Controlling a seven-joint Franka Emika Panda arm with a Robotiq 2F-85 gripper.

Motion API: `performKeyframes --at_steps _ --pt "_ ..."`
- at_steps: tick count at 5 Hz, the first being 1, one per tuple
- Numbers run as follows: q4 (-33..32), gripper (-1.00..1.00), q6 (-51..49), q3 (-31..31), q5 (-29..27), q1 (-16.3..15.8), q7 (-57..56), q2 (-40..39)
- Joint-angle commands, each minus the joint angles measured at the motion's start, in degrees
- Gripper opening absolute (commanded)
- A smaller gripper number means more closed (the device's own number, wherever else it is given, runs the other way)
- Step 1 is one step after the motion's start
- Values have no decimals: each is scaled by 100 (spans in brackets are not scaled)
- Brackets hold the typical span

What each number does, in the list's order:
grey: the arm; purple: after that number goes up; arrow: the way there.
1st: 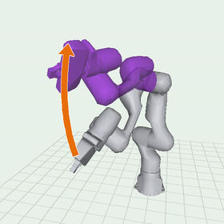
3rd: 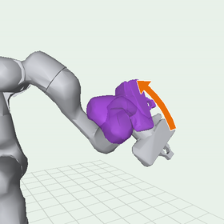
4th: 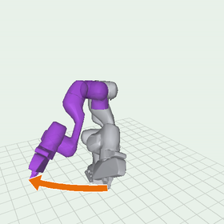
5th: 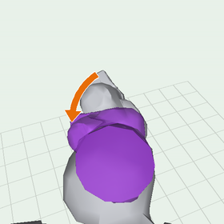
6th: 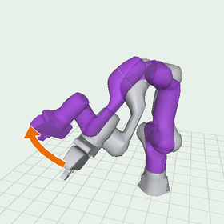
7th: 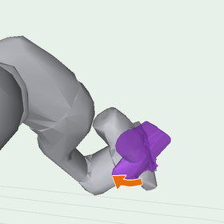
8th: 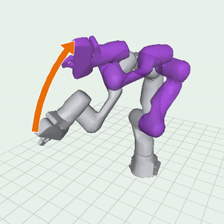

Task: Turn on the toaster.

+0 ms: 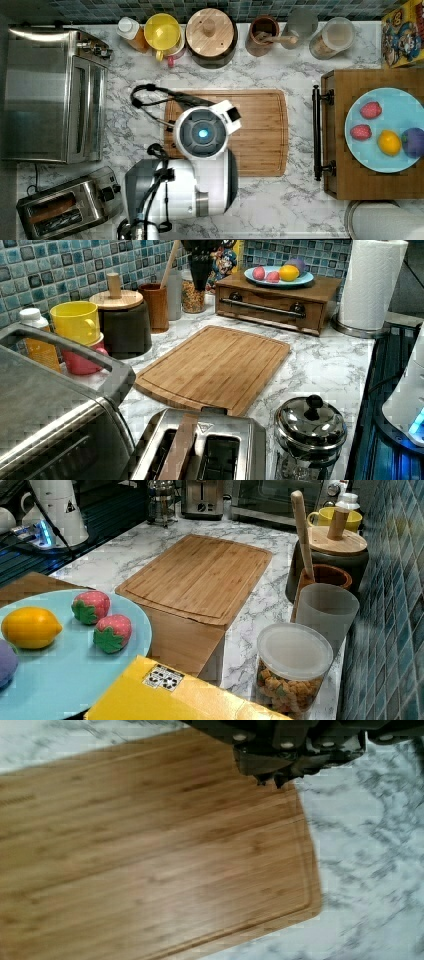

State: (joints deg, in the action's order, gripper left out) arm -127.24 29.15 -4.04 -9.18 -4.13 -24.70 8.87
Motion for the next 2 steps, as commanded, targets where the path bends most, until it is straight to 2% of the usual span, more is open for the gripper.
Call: performKeyframes --at_steps 1,2 --pt "-816 -100 317 -655 -1140 -731 -1190 589" --pt "-988 -100 574 -423 -1404 -1131 -1773 545"
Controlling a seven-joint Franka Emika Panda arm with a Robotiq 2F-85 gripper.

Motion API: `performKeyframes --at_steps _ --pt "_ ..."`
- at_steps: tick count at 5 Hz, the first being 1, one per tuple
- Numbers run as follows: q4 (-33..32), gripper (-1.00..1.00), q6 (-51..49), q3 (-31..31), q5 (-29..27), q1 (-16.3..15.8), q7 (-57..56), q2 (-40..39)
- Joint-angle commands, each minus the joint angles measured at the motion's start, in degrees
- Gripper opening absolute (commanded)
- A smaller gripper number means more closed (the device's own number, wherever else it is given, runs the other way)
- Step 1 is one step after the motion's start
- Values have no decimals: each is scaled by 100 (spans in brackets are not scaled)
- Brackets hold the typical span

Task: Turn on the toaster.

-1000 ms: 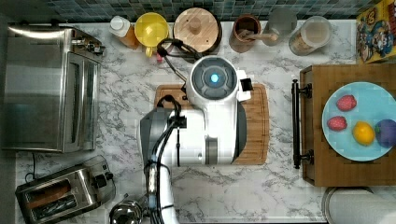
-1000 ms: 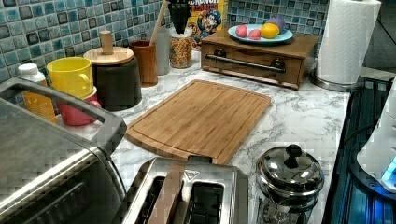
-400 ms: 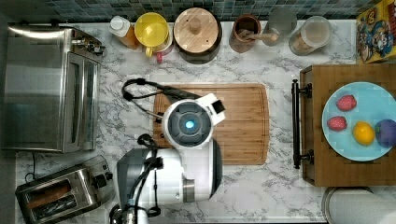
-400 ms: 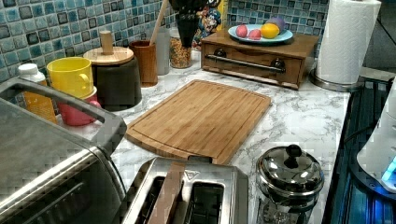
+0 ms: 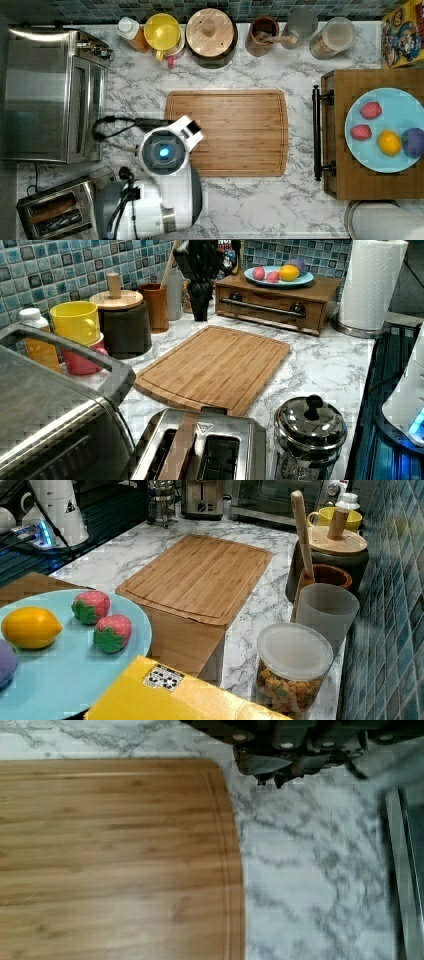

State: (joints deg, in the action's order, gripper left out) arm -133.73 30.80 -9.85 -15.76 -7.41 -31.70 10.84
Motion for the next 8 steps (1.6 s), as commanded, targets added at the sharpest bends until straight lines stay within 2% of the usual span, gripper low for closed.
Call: performKeyframes --at_steps 1,3,4,5,6,8 --pt "-365 -100 419 50 -1011 -876 -1197 327" --pt "-239 -100 289 32 -1331 -1154 -1590 60" --pt "-323 -100 393 -63 -1538 -1183 -1585 87" --pt "-283 -100 456 122 -1807 -1321 -1577 54" --pt "-166 -100 393 -97 -1767 -1232 -1640 42" --pt "-134 -100 357 -242 -1710 -1501 -1655 -179"
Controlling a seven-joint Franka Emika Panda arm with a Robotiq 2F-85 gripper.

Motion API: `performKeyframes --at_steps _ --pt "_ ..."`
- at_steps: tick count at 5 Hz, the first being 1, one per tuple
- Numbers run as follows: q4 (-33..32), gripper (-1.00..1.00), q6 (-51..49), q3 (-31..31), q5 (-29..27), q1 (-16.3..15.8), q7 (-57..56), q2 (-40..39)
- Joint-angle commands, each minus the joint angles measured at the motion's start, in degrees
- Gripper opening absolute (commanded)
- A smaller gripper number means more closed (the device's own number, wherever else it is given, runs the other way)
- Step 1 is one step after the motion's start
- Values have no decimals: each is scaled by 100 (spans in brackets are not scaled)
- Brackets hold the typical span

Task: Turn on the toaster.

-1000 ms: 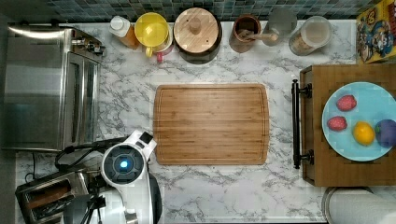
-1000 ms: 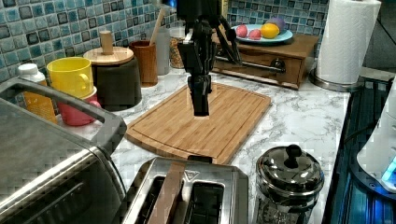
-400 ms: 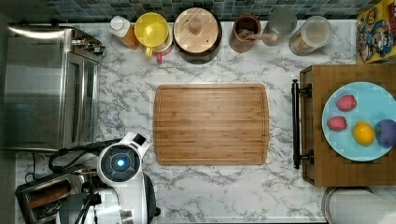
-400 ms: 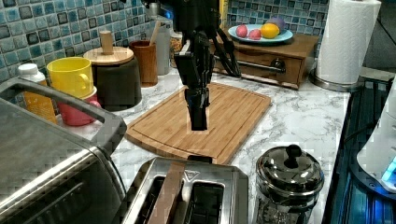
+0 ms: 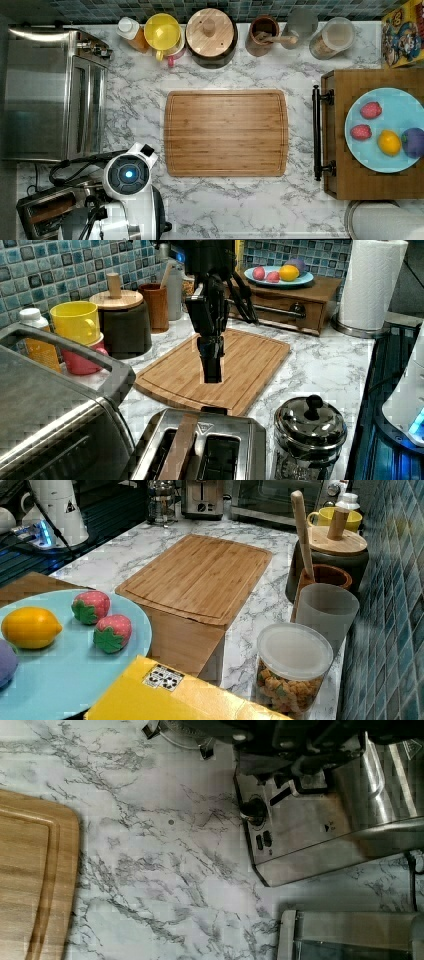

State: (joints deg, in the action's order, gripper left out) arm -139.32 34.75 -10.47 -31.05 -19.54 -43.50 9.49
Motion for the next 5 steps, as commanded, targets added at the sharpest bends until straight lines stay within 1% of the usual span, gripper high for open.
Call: performKeyframes --at_steps 1,2,3,4,5 --pt "275 -100 168 -252 -423 -292 -586 168" --pt "170 -100 382 -324 -597 -218 -555 261" --pt "305 -100 374 -437 -345 -89 -423 80" --pt "311 -100 530 -538 -83 -25 -181 -35" --pt "376 -100 521 -542 24 -29 -136 -273"
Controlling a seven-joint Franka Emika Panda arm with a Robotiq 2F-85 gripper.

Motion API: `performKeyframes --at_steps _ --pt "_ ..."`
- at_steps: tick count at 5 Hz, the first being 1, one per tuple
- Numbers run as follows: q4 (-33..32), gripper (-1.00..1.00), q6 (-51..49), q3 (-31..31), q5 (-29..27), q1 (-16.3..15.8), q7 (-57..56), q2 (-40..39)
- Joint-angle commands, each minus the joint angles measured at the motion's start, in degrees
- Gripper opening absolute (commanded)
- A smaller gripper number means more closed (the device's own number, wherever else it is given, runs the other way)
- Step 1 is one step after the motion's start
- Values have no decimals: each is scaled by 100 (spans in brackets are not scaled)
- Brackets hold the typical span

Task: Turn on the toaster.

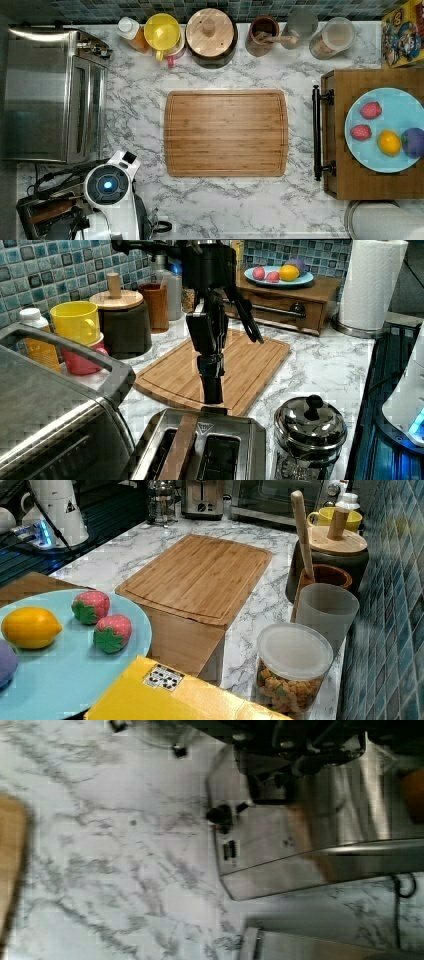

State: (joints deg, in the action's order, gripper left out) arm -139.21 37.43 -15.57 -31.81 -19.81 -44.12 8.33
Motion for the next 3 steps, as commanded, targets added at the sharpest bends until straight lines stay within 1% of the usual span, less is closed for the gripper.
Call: performKeyframes --at_steps 1,2,3 --pt "530 -100 -37 -6 -37 -57 -196 -417" --pt "568 -100 -100 -40 -113 -115 -228 -468" --pt "579 -100 -79 -81 8 -138 -121 -651"
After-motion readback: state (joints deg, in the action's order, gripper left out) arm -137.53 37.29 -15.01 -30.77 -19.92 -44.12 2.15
